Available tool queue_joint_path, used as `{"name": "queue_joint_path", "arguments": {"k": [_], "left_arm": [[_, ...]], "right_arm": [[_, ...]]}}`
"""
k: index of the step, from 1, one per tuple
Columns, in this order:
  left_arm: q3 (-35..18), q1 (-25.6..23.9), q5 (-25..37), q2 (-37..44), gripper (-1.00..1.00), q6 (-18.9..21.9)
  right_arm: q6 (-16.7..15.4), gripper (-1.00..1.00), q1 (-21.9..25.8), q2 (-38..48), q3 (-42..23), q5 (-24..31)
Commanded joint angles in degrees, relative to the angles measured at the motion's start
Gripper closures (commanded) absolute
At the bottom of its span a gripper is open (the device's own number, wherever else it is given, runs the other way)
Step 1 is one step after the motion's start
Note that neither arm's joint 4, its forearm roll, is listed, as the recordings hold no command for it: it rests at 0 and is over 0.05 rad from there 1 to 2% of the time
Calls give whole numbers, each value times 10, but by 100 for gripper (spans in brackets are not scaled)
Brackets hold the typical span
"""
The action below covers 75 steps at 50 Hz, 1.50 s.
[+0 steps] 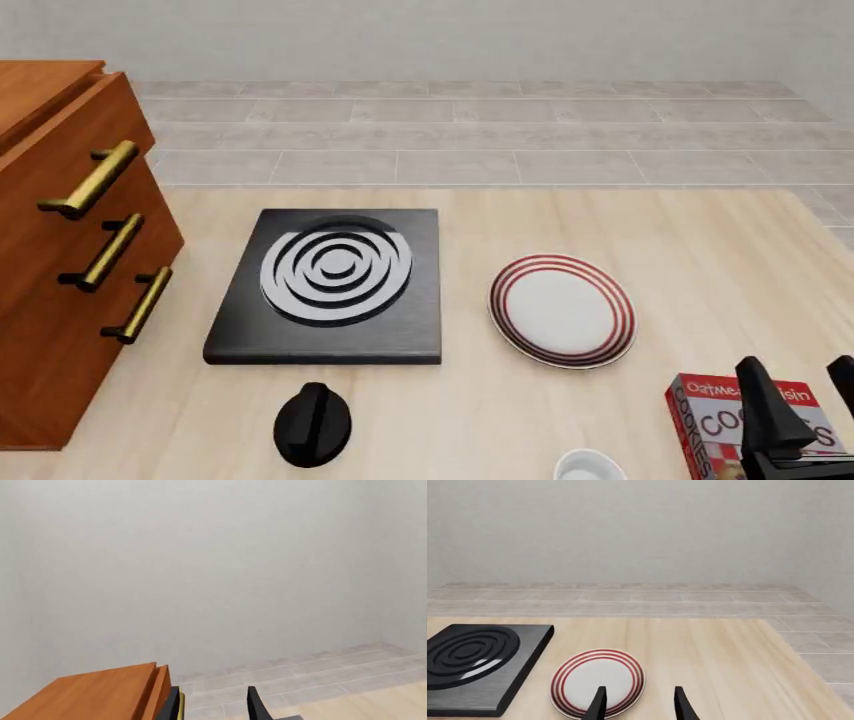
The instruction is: Pick the akita bowl in the top layer of the wooden cabinet and place it on the plate.
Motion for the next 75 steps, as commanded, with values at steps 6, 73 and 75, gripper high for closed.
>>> {"name": "queue_joint_path", "arguments": {"k": [6, 73, 75], "left_arm": [[-62, -9, 17, 51, -100, 17], [-360, 23, 246, 340, -100, 54], [-366, 29, 255, 345, -100, 58]], "right_arm": [[1, -100, 1, -1, 0, 1], [24, -100, -5, 11, 0, -5], [27, -100, -6, 12, 0, -5]]}}
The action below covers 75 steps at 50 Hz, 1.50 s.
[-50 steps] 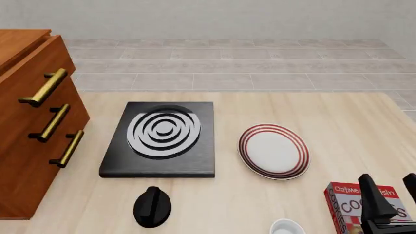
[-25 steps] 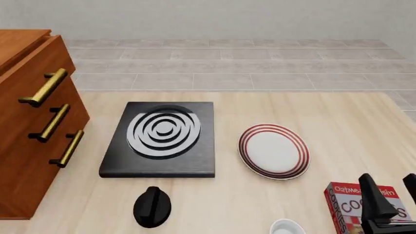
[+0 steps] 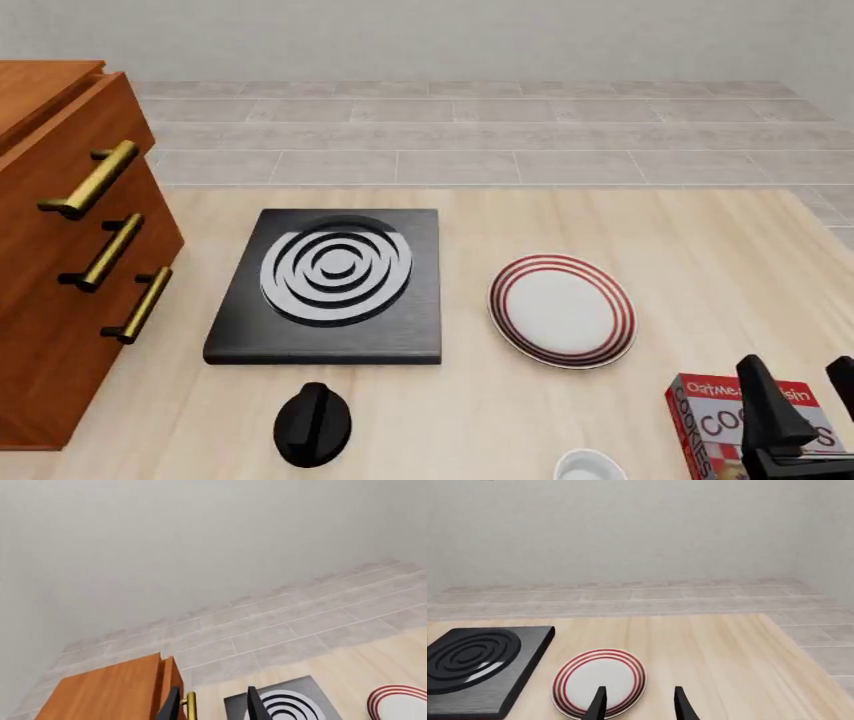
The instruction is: Pick the akita bowl in the top layer of the wooden cabinet and place it on the plate.
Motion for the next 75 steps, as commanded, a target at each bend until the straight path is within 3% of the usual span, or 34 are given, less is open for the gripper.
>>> {"name": "queue_joint_path", "arguments": {"k": [1, 3, 14, 17, 21, 29, 42, 43, 46, 50, 51, 52, 67, 75], "left_arm": [[-38, 20, 50, 33, -100, 7], [-51, 30, 65, 44, -100, -7], [-104, 53, 122, 77, -100, 0], [-128, 62, 145, 96, -100, -32], [-139, 64, 153, 105, -100, -14], [-182, 74, 199, 140, -100, -48], [-207, 109, 271, 180, -100, -57], [-213, 114, 277, 185, -100, -77], [-214, 120, 282, 186, -100, -49], [-237, 123, 302, 196, -100, -56], [-251, 116, 311, 201, -100, -76], [-260, 125, 327, 206, -100, -45], [-356, 140, 414, 260, -100, -28], [-342, 151, 417, 265, -100, -23]], "right_arm": [[10, -100, -2, 5, 0, -3], [13, -100, -4, 11, 0, -8], [24, -100, -3, 19, 1, -10], [30, -100, -3, 24, 1, -14], [34, -100, -4, 28, 1, -17], [42, -100, -4, 34, 1, -22], [48, -100, -6, 42, 1, -30], [47, -100, -7, 43, 1, -30], [48, -100, -6, 42, 1, -30], [48, -100, -5, 42, 1, -29], [49, -100, -5, 43, 1, -30], [49, -100, -6, 43, 1, -30], [48, -100, -3, 31, 1, -20], [49, -100, -5, 25, 1, -14]]}}
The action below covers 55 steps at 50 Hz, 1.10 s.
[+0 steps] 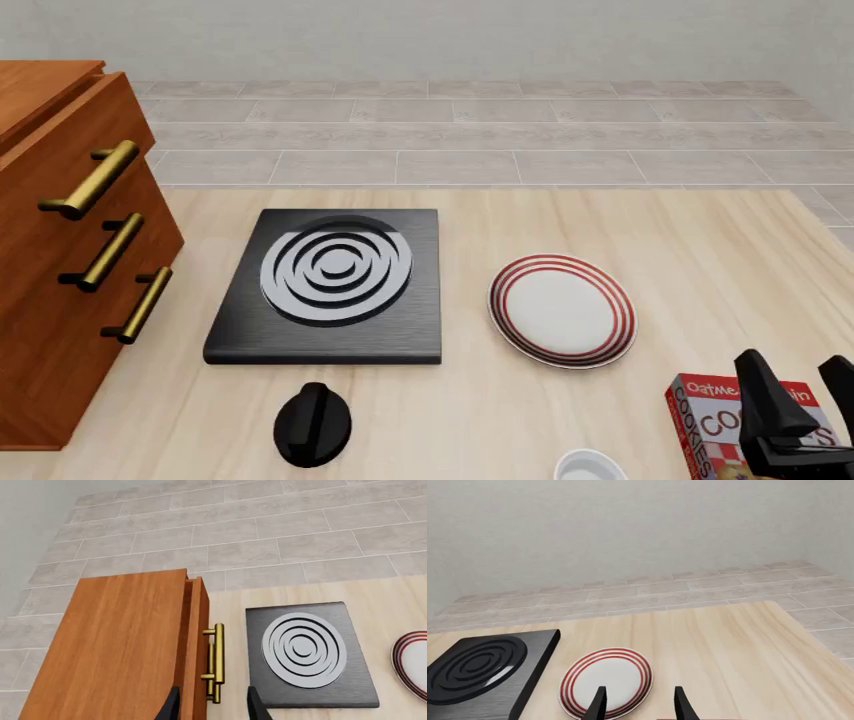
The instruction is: Pick the akita bowl in the top layer of the wooden cabinet and place it on the plate.
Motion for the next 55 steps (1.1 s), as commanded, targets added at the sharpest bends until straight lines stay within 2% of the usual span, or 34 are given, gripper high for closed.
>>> {"name": "queue_joint_path", "arguments": {"k": [1, 7, 21, 33, 48, 55], "left_arm": [[-12, 15, 28, 20, -100, 4], [11, 21, 28, 20, -100, 17], [59, 28, 28, 19, -100, 17], [69, 31, 27, 27, -100, 23], [126, 47, 3, 18, -100, 32], [125, 55, 0, 20, -100, 37]], "right_arm": [[1, -100, 0, -6, 0, 6], [0, -100, 0, -8, 0, 7], [1, -100, -3, -3, 0, 2], [3, -100, -2, -2, 0, 1], [2, -100, -2, -2, 0, 1], [1, -100, -3, -2, 0, 1]]}}
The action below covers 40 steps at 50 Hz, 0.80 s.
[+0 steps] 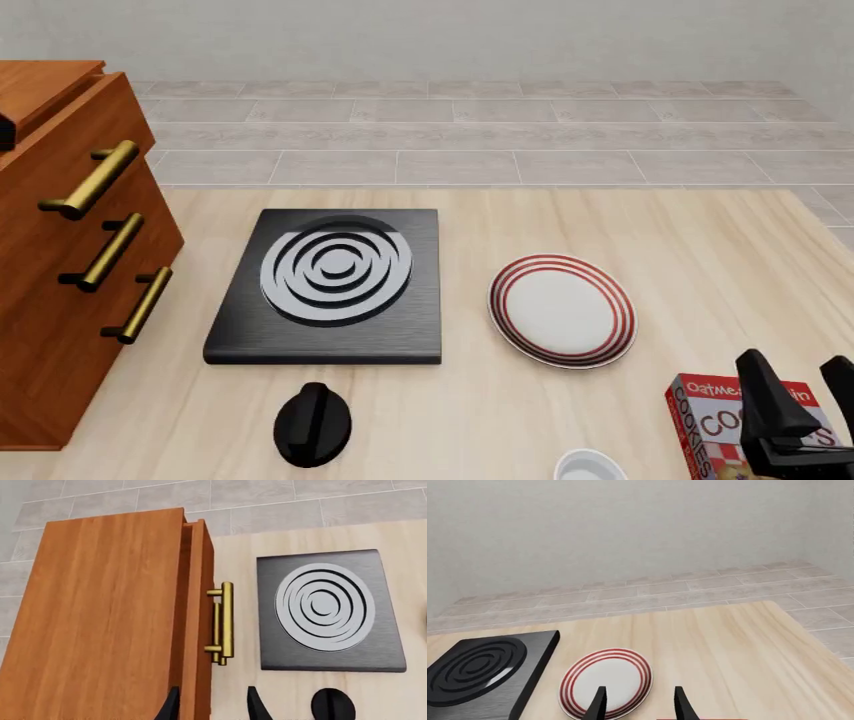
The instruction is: Pick the akita bowl in the top layer of the wooden cabinet and place it on the plate.
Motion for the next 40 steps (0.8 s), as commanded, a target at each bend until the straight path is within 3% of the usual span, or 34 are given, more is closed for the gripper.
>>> {"name": "queue_joint_path", "arguments": {"k": [1, 15, 40], "left_arm": [[12, 13, -8, 2, -100, 8], [49, 31, -21, -12, -100, 21], [95, 36, -46, -24, -100, 6]], "right_arm": [[-1, -100, 0, -1, 0, 0], [0, -100, 0, -2, 0, 1], [-1, -100, -1, 1, 0, -2]]}}
